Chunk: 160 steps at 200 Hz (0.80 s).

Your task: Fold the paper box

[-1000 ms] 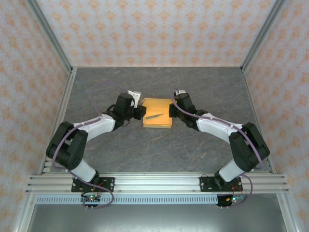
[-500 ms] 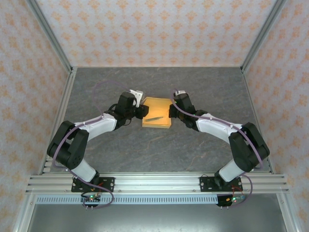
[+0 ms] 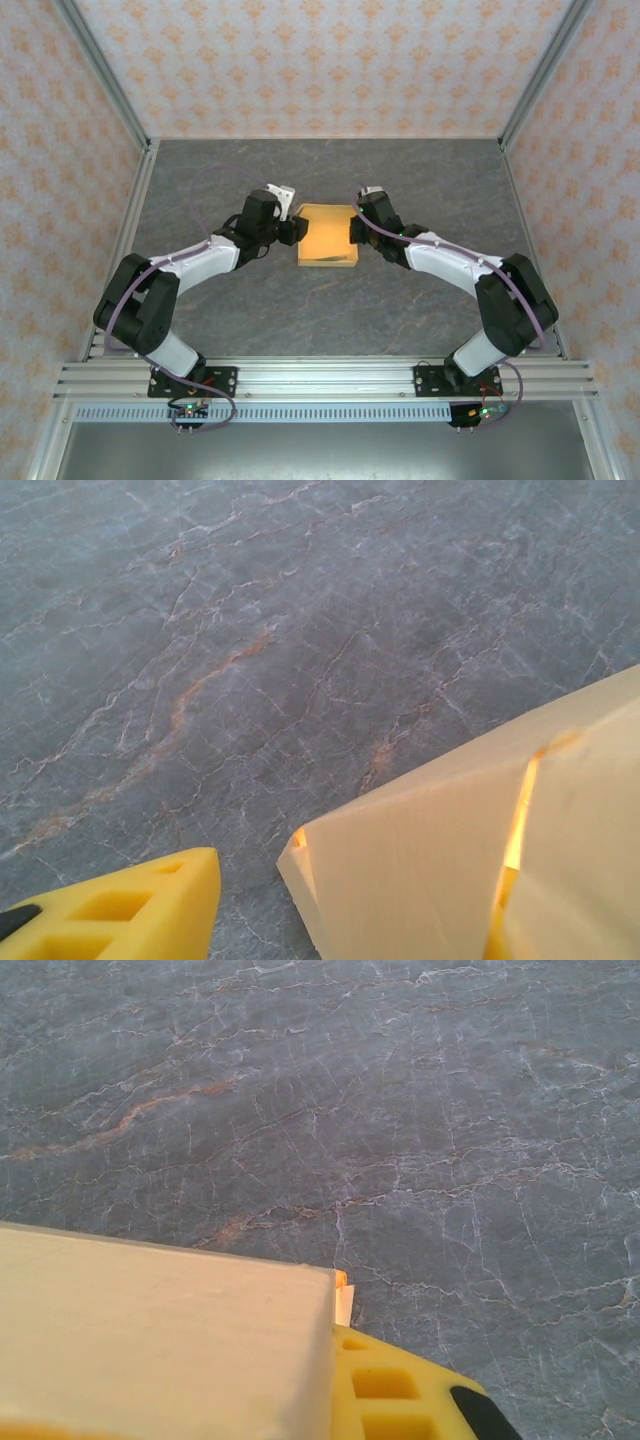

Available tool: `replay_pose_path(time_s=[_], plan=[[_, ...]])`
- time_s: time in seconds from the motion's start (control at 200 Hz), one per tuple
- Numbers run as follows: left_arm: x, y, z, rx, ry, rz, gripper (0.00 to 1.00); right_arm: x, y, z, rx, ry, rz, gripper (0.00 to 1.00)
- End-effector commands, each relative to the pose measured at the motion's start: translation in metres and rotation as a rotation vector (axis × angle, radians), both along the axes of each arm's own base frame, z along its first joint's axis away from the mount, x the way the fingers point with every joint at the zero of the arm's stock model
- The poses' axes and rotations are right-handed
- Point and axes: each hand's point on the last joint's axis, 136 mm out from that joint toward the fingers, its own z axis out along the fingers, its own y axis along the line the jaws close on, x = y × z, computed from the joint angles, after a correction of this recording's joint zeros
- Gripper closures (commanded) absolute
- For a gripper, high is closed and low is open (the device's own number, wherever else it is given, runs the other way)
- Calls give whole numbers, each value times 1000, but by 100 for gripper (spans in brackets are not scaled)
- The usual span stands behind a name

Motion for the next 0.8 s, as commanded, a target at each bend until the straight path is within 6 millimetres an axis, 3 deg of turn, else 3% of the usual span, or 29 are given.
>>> replay_pose_path(time_s=[0.0,0.475,0.796], plan=[[-1,-6,16,0,-34,-46,45,1,-1,15,-26,-21,-6,94],[4,-14,9,8,2,-36,81,1,5,19,-39,-20,-8,95],[13,-15,3,55,-29,201,97,-2,13,18,3,-22,-71,98]])
